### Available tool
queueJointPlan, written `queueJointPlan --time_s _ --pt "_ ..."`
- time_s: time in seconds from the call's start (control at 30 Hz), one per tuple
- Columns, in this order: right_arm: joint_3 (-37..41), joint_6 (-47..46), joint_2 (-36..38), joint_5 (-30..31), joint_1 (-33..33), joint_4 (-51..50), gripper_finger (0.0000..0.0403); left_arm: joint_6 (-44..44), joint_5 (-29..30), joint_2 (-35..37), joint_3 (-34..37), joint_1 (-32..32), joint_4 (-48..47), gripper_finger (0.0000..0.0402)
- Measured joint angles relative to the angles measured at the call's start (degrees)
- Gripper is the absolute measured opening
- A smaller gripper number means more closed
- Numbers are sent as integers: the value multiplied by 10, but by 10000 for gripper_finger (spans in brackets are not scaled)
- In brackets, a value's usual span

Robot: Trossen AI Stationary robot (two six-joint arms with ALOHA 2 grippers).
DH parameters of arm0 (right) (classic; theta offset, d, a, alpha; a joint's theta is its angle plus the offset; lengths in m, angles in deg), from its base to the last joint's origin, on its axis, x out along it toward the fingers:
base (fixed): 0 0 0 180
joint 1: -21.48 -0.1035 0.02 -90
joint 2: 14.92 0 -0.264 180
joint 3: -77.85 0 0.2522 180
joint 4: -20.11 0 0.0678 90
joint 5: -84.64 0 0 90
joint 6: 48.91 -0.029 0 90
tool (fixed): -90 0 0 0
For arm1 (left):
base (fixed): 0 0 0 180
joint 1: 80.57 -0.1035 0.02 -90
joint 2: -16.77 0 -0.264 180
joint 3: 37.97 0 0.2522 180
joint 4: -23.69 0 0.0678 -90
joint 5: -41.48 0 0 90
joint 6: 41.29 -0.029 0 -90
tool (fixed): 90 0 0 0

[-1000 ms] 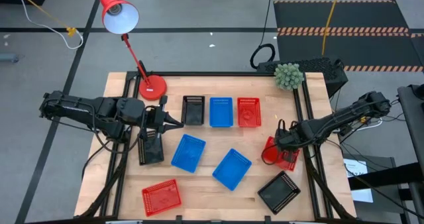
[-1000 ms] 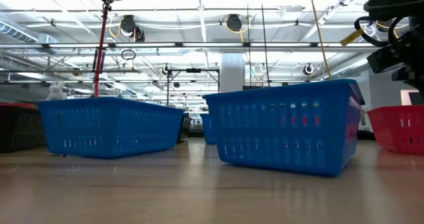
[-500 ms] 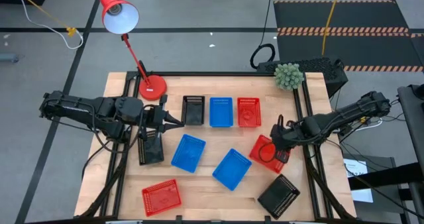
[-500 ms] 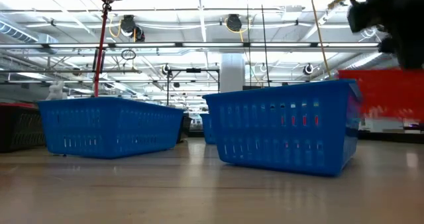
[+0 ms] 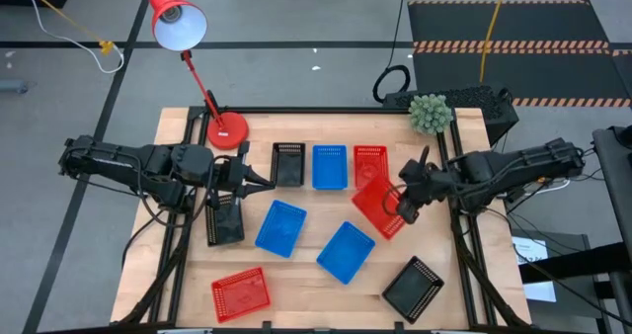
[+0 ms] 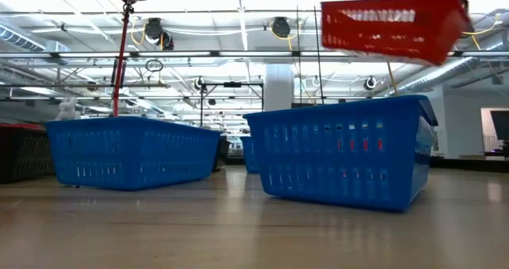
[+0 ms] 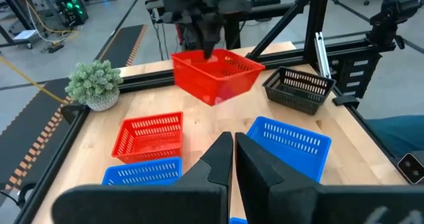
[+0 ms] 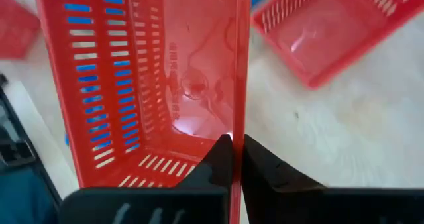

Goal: Stack baskets by color
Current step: Stack the middle right red bin on the top red bin

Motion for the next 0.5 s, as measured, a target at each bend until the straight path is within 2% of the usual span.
queueJointPlan --time_s 0.27,0.43,0.5 --pt "-7 34 1 -6 74 103 6 0 0 0 0 0 -1 21" --pt "-7 35 1 -7 126 122 6 0 0 0 0 0 -1 21" --pt "-7 45 1 -35 145 123 6 -1 0 0 0 0 -1 21"
